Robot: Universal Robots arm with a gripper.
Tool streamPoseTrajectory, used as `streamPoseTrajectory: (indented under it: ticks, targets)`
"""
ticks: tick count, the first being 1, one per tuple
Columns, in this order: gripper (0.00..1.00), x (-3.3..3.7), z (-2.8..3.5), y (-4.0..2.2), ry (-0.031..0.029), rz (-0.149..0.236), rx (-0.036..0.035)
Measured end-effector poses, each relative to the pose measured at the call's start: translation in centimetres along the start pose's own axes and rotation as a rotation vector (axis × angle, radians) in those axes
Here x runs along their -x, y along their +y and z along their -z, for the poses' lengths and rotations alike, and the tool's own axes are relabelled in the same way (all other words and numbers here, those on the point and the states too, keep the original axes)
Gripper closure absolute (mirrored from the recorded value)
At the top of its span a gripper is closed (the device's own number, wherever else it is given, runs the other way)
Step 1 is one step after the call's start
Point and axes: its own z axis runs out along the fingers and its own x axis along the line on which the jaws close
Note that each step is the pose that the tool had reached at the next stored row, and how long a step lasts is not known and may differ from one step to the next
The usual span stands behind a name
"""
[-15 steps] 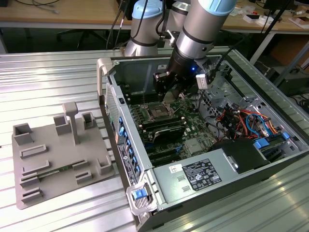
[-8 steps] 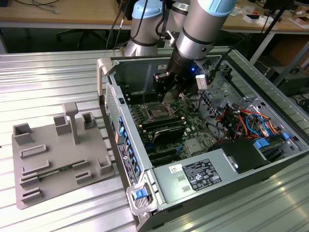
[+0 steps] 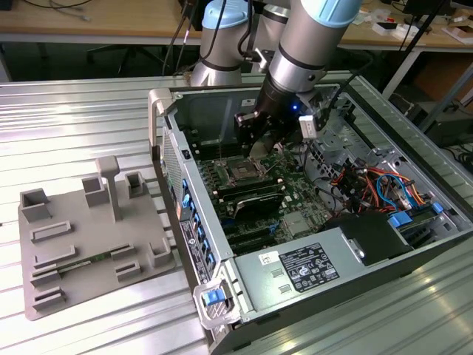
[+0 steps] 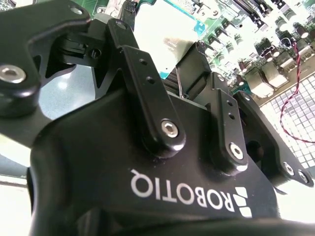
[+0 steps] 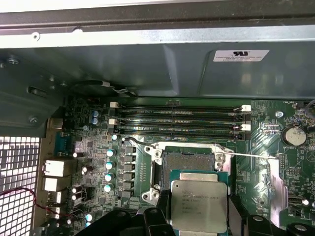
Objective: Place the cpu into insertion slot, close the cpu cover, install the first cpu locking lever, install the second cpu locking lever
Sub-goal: 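Place the cpu into insertion slot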
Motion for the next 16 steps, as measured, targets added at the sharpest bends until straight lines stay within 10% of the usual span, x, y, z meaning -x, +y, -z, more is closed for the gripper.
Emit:
streamPoseTrajectory:
  ticks: [16]
  targets:
    - [0.45,0.01,-0.38,-0.03,0.0000,0.000,0.0000]
